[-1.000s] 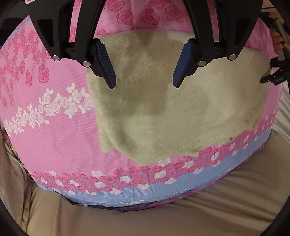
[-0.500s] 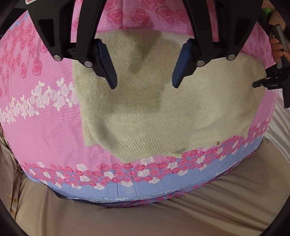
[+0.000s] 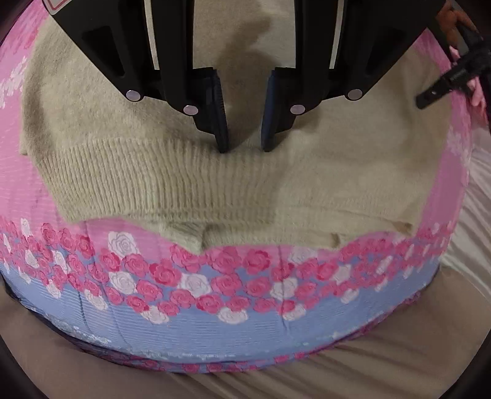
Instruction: Fold small clothes
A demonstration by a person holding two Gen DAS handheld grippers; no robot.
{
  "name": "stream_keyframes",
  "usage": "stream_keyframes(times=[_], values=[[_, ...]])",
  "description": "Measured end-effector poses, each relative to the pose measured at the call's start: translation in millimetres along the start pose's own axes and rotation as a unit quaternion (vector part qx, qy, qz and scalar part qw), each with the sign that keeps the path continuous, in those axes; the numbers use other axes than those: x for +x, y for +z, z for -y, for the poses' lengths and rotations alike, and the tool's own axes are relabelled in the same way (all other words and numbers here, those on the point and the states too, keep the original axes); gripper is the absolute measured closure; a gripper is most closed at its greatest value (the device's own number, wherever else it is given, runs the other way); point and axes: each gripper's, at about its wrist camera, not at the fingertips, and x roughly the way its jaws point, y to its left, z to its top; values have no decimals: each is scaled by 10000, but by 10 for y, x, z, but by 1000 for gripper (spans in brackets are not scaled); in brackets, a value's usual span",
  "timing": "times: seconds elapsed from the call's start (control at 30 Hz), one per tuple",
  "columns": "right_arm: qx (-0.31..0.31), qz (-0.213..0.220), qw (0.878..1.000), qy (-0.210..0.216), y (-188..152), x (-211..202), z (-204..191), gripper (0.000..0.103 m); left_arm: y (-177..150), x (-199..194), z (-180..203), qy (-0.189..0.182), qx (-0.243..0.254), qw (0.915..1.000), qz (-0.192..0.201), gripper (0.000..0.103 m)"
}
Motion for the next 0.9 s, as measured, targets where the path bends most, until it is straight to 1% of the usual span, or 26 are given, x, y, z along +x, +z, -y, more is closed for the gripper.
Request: stream_keyframes(times=[0.03, 0.07, 0.13, 0.17, 0.2, 0.23, 0.27, 0.3, 0.33, 0.37, 0.4, 0.43, 0.47, 0.53, 0.63, 0.67, 0.73, 0.8, 0.9], values=[[-76, 122, 9999, 72, -11, -63, -58, 82, 1, 6, -5, 4, 3, 10000, 3, 76], [-226, 147, 9996, 6, -36, -66, -141, 82, -1, 5, -3, -2, -5, 10000, 9, 76], [-588, -124, 9979, -247, -84, 121, -260, 81, -4, 18, -12, 11, -28, 10000, 22, 74], [-734, -192, 9964, -385, -115, 226, -293, 81, -2, 26, -4, 23, -24, 10000, 25, 74], [-735, -83, 9965, -397, -113, 209, -290, 81, 1, 29, 3, 49, -11, 10000, 24, 74], [-604, -114, 9975, -355, -91, 176, -274, 81, 4, 29, 10, 60, 5, 10000, 21, 74], [-409, -75, 9989, -216, -71, 81, -242, 81, 9, 30, 15, 50, 30, 10000, 16, 75], [-353, 44, 9993, -122, -71, -24, -205, 81, 23, 43, 44, 41, 27, 10000, 20, 78], [-345, 190, 9992, -111, -96, -143, -160, 80, 30, 33, 40, -45, 1, 10000, 30, 81], [-334, 310, 9988, -179, -138, -258, -92, 75, 41, 19, 52, -99, -25, 9999, 50, 86], [-304, 430, 9982, -281, -216, -386, 14, 72, 49, -20, 66, -199, -73, 9997, 79, 87], [-266, 525, 9977, -343, -300, -496, 135, 68, 55, -63, 79, -308, -96, 9994, 106, 88], [-198, 605, 9971, -410, -404, -600, 287, 66, 45, -171, 127, -492, -99, 9985, 202, 88], [107, 692, 9963, -499, -625, -779, 648, 65, 14, -391, 308, -728, 95, 9967, 355, 89], [777, 733, 9927, -569, -922, -975, 1229, 65, -75, -726, 796, -1082, 615, 9909, 515, 89], [1063, 740, 9901, -541, -1049, -1043, 1442, 65, -122, -824, 1044, -1221, 880, 9871, 546, 89], [1490, 779, 9843, -544, -1251, -1150, 1777, 64, -220, -942, 1489, -1302, 1391, 9797, 632, 89], [1775, 836, 9788, -594, -1436, -1237, 2034, 64, -354, -975, 2016, -1343, 1983, 9684, 691, 89], [2060, 906, 9722, -648, -1630, -1330, 2305, 64, -541, -835, 2586, -1387, 2520, 9563, 516, 89]])
